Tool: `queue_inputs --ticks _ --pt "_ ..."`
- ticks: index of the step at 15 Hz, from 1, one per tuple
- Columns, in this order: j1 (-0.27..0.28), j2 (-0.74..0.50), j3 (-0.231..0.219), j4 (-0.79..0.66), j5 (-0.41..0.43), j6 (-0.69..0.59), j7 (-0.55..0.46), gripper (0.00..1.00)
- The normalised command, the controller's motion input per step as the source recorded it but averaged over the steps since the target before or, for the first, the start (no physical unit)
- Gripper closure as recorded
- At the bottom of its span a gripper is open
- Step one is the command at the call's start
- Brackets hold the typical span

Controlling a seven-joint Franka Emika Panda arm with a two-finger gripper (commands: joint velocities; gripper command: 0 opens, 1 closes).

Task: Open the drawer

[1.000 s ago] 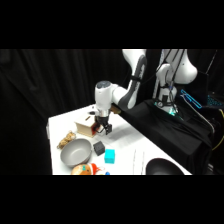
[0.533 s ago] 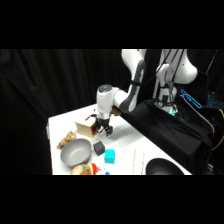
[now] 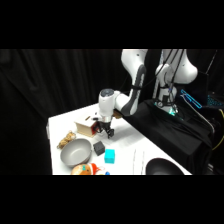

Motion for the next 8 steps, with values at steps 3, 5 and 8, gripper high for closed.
queue_inputs --ticks 3,5,8 --pt "0.156 -0.07 -0.089 -0.11 -0.108 0.12 0.13 0.0" --pt "0.19 -0.13 -0.095 -0.18 -0.131 0.11 0.15 0.0" --pt "0.178 -0.18 -0.071 -0.2 -0.122 0.08 0.15 0.0"
